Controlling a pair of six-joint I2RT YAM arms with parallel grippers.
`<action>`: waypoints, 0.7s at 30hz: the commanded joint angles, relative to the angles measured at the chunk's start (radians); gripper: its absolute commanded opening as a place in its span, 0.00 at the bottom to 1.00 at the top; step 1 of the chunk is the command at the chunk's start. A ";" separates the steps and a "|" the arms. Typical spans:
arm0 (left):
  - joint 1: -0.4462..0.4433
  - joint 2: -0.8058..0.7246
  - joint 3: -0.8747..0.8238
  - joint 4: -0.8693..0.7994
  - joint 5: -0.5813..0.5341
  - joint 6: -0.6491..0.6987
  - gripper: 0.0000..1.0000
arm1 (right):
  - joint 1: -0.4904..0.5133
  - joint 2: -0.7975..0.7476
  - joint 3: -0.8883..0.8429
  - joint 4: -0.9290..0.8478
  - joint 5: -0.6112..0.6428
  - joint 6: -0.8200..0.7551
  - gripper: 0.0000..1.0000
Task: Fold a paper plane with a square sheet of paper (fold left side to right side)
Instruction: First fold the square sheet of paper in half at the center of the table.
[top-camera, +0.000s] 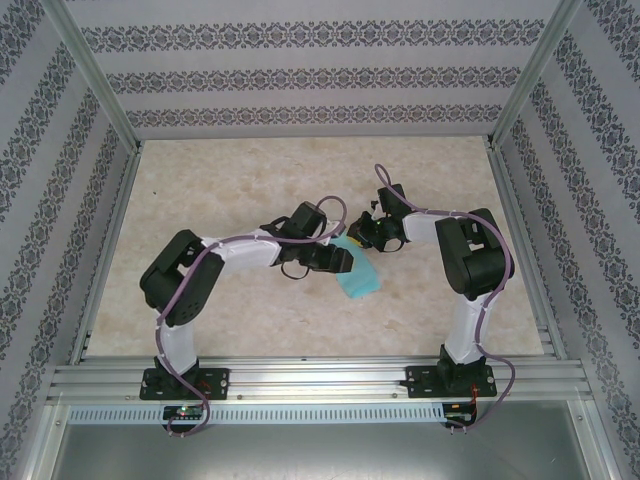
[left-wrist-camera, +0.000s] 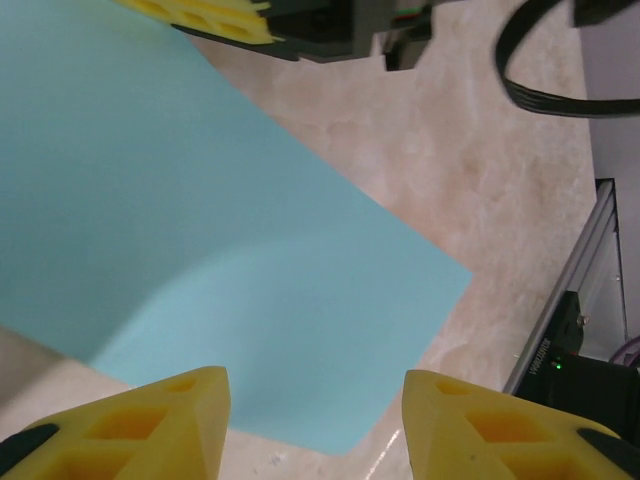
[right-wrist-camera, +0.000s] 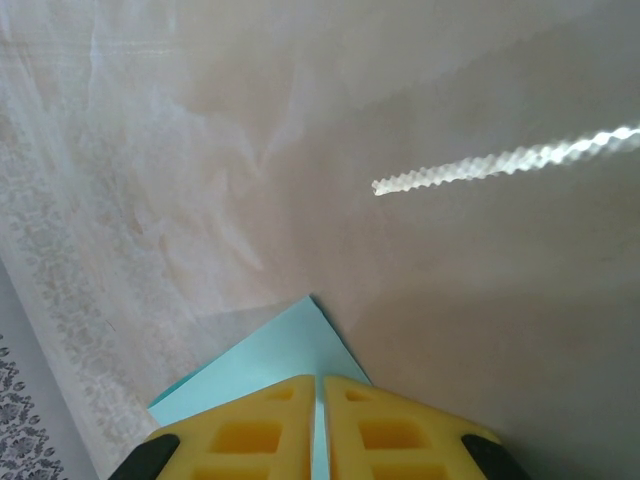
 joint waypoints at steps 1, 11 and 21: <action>0.003 0.042 0.040 0.048 0.018 -0.025 0.50 | 0.008 0.036 -0.007 -0.060 0.080 -0.023 0.13; 0.003 0.108 0.051 -0.017 -0.025 0.002 0.50 | 0.010 0.028 -0.007 -0.033 0.062 -0.021 0.14; 0.003 0.130 0.043 -0.096 -0.073 0.021 0.50 | -0.015 -0.081 0.047 -0.053 0.024 -0.060 0.22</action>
